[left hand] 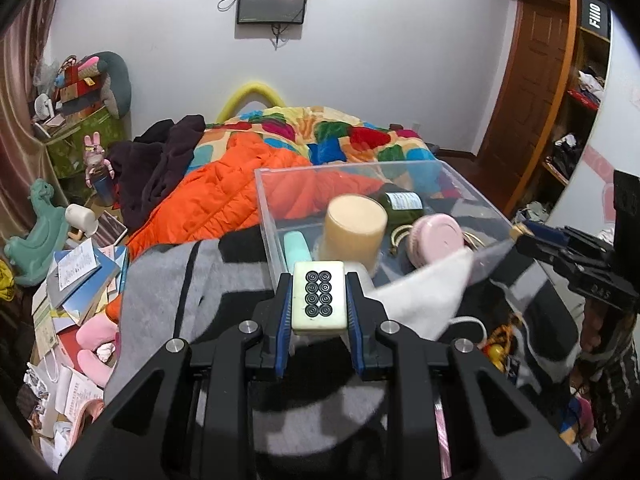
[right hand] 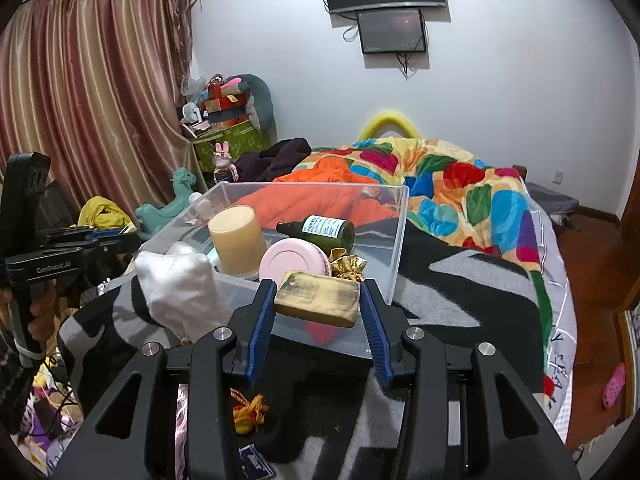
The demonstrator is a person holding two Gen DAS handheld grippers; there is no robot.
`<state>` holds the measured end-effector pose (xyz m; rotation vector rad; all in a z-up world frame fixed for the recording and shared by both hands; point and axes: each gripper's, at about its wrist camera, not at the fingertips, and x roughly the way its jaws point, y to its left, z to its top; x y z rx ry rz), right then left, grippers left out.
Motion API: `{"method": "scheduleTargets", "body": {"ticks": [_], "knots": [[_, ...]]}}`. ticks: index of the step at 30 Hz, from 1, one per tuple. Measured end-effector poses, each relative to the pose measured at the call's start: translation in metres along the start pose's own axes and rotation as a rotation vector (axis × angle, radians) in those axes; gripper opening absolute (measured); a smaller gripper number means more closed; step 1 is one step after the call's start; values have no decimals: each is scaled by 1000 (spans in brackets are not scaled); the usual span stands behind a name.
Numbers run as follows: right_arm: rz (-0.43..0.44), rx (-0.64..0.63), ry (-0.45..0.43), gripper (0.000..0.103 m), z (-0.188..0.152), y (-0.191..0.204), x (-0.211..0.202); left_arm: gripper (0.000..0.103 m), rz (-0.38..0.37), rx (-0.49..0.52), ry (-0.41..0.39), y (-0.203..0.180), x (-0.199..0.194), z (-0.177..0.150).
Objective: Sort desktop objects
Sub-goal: 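Carry the mahjong tile and gold block over the clear box with both tools, then open both tools to drop the tile and gold block into the box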
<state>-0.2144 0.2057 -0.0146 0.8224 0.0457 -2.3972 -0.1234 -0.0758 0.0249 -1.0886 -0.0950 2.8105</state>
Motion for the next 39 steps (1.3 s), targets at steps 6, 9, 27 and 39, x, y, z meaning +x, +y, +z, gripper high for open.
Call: {"method": "scheduleTargets", "body": {"ticks": [6, 9, 27, 39], "knots": [[6, 28, 1, 39, 3, -4, 9, 24, -14, -11, 14, -1, 19, 10], [21, 38, 12, 39, 3, -4, 17, 24, -2, -2, 19, -3, 28, 13], [10, 18, 3, 42, 3, 9, 27, 24, 16, 46, 29, -12, 37, 7], [35, 18, 4, 44, 0, 11, 12, 46, 43, 51, 13, -14, 28, 6]]}}
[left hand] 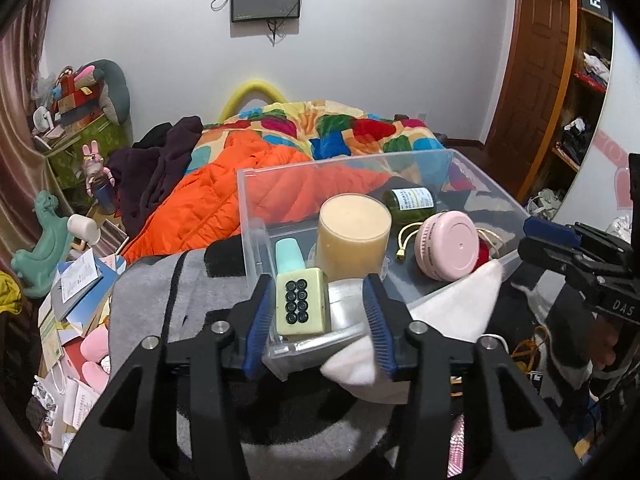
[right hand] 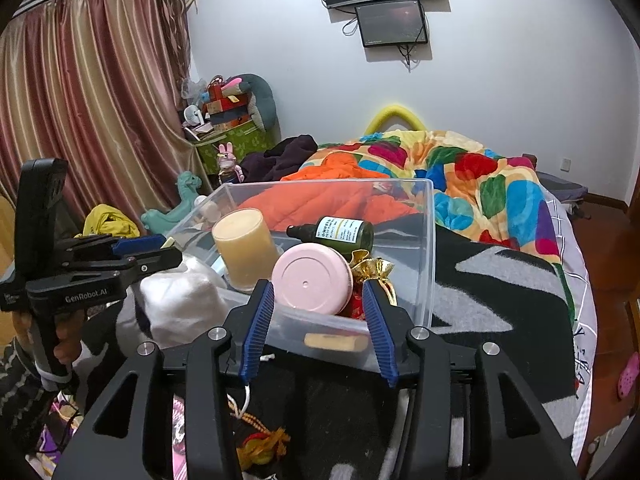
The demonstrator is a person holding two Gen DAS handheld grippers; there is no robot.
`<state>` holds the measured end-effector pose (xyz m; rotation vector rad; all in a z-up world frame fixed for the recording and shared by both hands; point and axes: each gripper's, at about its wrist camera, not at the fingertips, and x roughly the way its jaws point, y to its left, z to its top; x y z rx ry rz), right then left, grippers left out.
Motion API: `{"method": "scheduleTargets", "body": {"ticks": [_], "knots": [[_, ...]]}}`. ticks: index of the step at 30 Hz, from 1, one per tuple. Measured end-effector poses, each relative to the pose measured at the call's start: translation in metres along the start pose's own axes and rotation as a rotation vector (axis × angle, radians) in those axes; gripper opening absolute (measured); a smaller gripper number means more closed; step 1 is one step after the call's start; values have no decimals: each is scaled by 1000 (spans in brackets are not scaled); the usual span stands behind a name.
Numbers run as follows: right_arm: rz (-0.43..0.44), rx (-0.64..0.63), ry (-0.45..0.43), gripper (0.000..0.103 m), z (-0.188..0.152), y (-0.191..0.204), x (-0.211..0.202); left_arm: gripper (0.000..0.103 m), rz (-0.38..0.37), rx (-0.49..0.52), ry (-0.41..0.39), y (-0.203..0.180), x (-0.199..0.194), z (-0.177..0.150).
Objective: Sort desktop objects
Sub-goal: 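Open both tools to drop the tile and gold block into the box, then grasp the white drawstring pouch with the left tool while the right tool grasps the yellow gourd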
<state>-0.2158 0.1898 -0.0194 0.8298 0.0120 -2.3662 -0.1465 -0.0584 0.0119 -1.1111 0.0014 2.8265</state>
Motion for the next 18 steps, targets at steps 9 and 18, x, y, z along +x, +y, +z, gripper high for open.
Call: {"method": "scheduleTargets", "body": {"ticks": [9, 18], "knots": [[-12, 17, -46, 59, -5, 2, -16, 71, -12, -10, -42, -7, -26, -8], [-43, -31, -37, 60, -18, 9, -25, 90, -10, 23, 7, -20, -34, -31]]}}
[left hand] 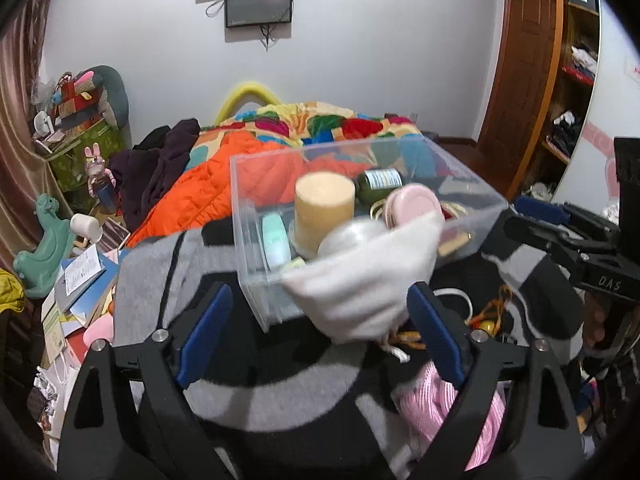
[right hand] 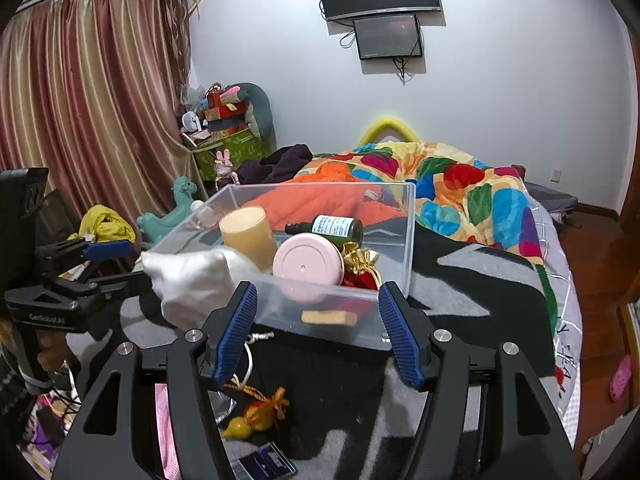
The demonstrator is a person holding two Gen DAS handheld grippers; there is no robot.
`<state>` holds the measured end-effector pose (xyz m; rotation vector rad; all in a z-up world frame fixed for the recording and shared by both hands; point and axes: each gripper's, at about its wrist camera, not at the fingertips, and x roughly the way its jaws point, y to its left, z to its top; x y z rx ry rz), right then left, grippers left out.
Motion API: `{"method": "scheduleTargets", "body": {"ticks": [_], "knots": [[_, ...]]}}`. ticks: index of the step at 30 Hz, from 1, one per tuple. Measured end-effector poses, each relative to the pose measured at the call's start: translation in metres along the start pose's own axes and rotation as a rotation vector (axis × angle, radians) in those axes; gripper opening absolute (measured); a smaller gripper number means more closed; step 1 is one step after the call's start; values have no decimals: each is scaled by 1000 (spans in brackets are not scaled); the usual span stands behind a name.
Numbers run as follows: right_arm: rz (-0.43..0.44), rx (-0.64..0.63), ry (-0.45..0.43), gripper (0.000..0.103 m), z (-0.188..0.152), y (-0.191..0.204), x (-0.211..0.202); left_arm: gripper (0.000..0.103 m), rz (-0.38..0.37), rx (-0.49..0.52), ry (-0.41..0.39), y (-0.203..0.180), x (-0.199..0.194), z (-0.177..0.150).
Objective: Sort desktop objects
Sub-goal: 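Grasp the white drawstring pouch with the left tool while the right tool grasps the yellow gourd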
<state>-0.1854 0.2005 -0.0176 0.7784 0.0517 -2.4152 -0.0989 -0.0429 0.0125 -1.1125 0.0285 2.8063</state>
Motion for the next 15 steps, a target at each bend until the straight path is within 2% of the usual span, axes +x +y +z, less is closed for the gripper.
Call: {"method": "scheduleTargets", "body": {"ticks": [4, 11, 15], "knots": [[5, -27, 21, 60, -12, 2, -2, 90, -28, -6, 42, -5, 8, -8], [5, -45, 70, 60, -42, 2, -1, 90, -99, -104, 171, -6, 41, -16], [17, -66, 99, 60, -53, 4, -1, 90, -95, -141, 185, -9, 55, -13]]}}
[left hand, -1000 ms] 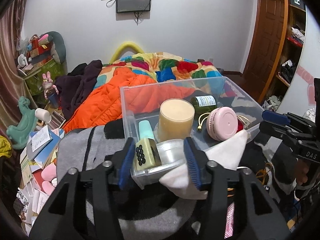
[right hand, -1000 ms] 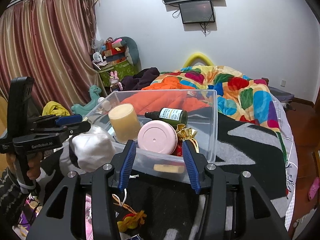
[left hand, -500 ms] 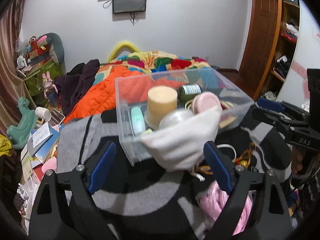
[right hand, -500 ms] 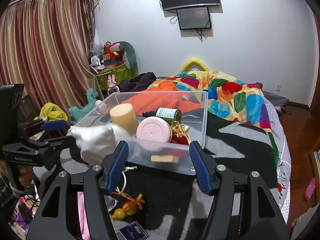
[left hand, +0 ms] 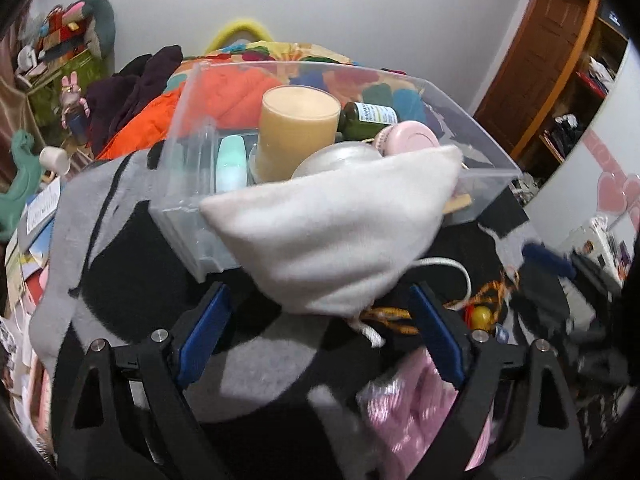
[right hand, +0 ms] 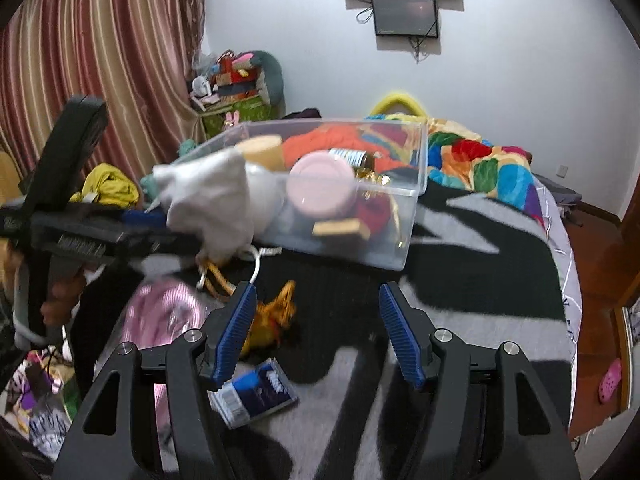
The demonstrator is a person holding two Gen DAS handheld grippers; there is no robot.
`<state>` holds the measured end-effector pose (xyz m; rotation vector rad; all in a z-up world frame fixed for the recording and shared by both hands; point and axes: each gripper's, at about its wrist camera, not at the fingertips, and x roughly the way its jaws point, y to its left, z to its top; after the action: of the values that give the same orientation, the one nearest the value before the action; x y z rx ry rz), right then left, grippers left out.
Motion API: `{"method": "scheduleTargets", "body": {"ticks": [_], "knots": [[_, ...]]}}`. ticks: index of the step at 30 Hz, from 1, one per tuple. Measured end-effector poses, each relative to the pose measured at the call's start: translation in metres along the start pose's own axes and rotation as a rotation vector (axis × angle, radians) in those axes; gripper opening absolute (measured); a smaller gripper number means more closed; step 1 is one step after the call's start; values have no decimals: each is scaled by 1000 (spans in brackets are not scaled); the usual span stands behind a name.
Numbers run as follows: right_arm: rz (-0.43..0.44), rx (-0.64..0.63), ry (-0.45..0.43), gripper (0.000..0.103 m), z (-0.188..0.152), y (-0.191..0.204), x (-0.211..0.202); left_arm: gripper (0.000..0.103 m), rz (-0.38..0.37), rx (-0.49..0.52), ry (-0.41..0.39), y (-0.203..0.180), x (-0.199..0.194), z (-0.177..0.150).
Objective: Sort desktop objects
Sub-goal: 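Grasp the white drawstring pouch with the left tool while the right tool grasps the yellow gourd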
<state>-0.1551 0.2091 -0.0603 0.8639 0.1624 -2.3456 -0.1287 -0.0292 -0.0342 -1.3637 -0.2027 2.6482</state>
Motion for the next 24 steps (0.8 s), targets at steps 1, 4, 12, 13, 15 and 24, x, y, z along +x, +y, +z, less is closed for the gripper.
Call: {"method": "scheduleTargets", "body": {"ticks": [1, 4, 12, 13, 15, 24], "knots": [[5, -3, 4, 60, -3, 1, 0, 90, 3, -9, 1, -1, 3, 1], [36, -8, 23, 60, -9, 3, 1, 90, -3, -35, 12, -4, 13, 6], [103, -24, 59, 60, -22, 10, 10, 93, -47, -80, 53, -15, 33, 13], [104, -32, 55, 60, -23, 11, 10, 94, -55, -88, 55, -14, 34, 13], [104, -53, 42, 60, -24, 15, 10, 94, -64, -112, 55, -13, 36, 12], [110, -99, 64, 46, -25, 27, 20, 77, -62, -52, -29, -15, 25, -7]]}}
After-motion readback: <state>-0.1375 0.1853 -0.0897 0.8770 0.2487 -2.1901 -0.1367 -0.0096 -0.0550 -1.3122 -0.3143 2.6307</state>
